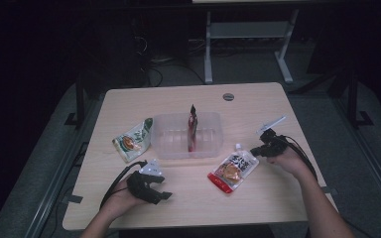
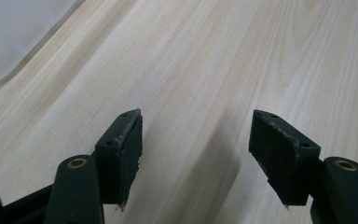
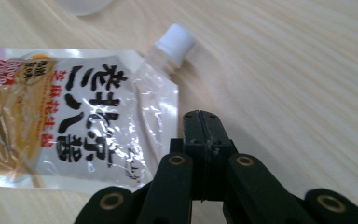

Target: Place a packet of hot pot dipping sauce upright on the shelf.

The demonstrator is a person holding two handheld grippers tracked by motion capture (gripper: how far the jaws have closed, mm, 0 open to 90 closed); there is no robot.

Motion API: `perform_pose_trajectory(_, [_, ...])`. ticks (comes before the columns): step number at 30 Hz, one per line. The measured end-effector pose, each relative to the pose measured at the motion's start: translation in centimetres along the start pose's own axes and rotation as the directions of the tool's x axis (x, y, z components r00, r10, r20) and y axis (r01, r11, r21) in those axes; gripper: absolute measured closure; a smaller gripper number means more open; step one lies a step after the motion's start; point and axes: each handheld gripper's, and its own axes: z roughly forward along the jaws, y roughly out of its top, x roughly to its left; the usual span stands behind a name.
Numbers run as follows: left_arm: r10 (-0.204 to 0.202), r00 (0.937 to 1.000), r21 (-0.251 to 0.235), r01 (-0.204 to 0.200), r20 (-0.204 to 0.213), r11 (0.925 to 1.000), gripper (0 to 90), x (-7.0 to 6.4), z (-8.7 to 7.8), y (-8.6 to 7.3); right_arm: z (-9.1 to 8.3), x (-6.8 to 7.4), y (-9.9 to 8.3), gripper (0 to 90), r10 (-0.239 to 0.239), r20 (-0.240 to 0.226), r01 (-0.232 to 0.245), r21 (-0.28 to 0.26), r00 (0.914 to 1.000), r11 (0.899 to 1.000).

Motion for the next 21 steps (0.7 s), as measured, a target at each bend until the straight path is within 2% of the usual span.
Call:
perform_pose_trajectory(5, [0.012, 0.9999, 0.007, -0.012, -0.002, 0.9999, 34.4, 0.0, -0.1, 0.0, 0.2, 0.3, 0.1, 90.0, -0.018, -0.011, 0.018, 0.018, 0.9998, 1.000])
perform_pose_trajectory(11, [0.008, 1.0000, 0.004, -0.008, -0.003, 1.0000, 34.5, 0.0, -0.1, 0.1, 0.1, 0.8, 0.0, 90.0, -0.028, -0.063, 0.029, 0.024, 0.9976, 0.999])
perform_pose_trajectory(13, [0.012, 0.9999, 0.004, -0.012, -0.005, 0.9999, 34.5, 0.1, -0.3, 0.1, 0.2, 1.4, -0.1, 90.0, -0.030, -0.077, 0.032, 0.023, 0.9965, 0.999])
perform_pose_trajectory(15, [-0.008, 1.0000, -0.011, 0.008, -0.002, 0.9999, 34.8, 0.0, -0.3, 0.2, 0.2, 2.1, -0.1, 90.0, -0.028, -0.089, 0.030, 0.025, 0.9957, 0.999])
perform_pose_trajectory(17, [0.001, 1.0000, -0.010, -0.001, 0.000, 1.0000, 35.8, 0.0, -0.5, 0.3, 0.3, 2.8, -0.1, 90.0, -0.023, -0.111, 0.026, 0.026, 0.9936, 0.999])
perform_pose_trajectory(18, [0.003, 1.0000, -0.013, -0.003, 0.003, 0.9999, 36.8, -0.1, -0.5, 0.3, 0.4, 3.2, -0.1, 90.0, -0.037, -0.118, 0.040, 0.025, 0.9923, 0.999])
perform_pose_trajectory(20, [-0.001, 0.9999, -0.013, 0.001, 0.011, 0.9999, 39.2, -0.2, -0.6, 0.4, 0.4, 3.9, -0.2, 90.0, -0.036, -0.153, 0.040, 0.022, 0.9876, 0.999])
perform_pose_trajectory(21, [-0.014, 0.9998, -0.023, 0.014, 0.015, 0.9996, 40.0, -0.3, -0.5, 0.4, 0.5, 4.2, -0.3, 90.0, -0.039, -0.163, 0.044, 0.024, 0.9858, 0.999])
